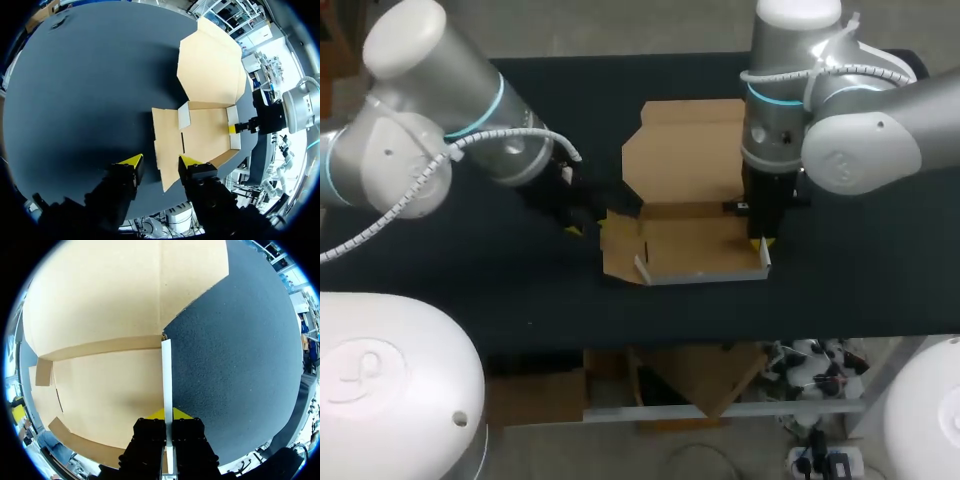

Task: Assemble the packaging by folding the flat box into shape, placing the metal phone stand inside, and closing the box properly

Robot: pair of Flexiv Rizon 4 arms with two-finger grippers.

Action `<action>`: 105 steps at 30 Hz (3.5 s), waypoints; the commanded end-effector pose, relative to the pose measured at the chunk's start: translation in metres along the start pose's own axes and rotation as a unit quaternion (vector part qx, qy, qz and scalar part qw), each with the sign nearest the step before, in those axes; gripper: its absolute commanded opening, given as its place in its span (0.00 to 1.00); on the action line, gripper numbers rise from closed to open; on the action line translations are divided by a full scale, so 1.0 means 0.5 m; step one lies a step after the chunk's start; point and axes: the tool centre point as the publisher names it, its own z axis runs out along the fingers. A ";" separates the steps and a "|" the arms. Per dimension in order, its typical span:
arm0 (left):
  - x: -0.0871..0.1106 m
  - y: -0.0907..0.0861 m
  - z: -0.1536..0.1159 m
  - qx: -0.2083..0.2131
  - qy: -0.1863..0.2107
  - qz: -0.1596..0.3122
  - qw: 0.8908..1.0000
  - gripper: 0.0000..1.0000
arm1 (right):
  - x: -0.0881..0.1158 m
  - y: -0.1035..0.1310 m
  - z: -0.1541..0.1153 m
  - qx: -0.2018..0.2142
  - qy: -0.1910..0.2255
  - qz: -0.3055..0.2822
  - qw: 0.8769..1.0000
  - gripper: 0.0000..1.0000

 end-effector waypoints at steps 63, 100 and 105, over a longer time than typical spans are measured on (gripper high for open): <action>0.032 0.032 0.125 -0.020 0.244 0.005 0.969 0.00 | 0.002 0.000 0.001 0.000 -0.001 0.001 1.000 0.00; 0.106 0.036 0.139 -0.023 0.302 0.011 0.953 0.00 | 0.002 0.000 0.001 0.000 -0.001 0.001 1.000 0.00; 0.105 0.035 0.139 -0.022 0.308 0.005 0.951 0.15 | 0.002 0.000 0.001 0.000 -0.001 0.001 1.000 0.00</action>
